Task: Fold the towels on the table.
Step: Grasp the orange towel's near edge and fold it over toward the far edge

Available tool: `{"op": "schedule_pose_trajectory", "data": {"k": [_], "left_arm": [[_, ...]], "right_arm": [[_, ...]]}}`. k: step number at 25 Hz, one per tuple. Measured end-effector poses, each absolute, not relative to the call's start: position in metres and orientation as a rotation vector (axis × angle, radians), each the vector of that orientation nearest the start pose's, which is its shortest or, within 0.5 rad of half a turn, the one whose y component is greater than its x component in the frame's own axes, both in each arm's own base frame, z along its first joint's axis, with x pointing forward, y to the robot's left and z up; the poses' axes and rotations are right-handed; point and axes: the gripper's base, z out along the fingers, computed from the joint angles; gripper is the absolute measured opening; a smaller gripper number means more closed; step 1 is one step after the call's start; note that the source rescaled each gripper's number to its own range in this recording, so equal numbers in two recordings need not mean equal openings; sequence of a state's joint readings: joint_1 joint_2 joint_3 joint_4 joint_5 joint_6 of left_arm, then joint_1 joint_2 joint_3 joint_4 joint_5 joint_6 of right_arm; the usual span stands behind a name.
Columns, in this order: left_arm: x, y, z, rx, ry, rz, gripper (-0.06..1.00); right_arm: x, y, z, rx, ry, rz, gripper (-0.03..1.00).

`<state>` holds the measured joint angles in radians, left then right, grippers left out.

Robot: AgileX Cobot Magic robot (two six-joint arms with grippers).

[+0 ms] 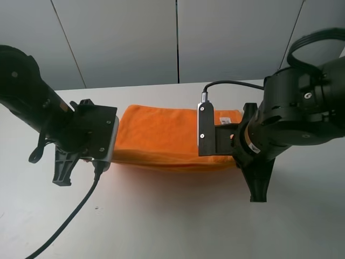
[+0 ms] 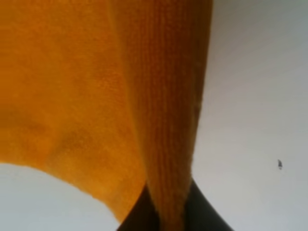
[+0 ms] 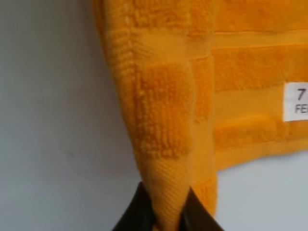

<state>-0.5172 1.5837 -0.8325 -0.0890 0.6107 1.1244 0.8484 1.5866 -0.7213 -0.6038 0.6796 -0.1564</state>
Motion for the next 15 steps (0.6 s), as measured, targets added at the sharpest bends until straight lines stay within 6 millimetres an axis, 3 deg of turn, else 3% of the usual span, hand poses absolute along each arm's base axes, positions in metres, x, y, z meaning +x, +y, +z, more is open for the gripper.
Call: {"op": "schedule_pose_trajectory", "data": {"k": [8, 15], "left_arm": [[0.253, -0.143, 0.192, -2.362, -2.61, -0.164, 0.0], [0.272, -0.146, 0.202, -2.329, -2.722, -0.323, 0.0]], "right_arm": [[0.235, 0.162, 0.19, -1.703, 2.17, -0.507, 0.0], [0.255, 0.161, 0.206, -1.732, 2.039, -0.605, 0.0]]}}
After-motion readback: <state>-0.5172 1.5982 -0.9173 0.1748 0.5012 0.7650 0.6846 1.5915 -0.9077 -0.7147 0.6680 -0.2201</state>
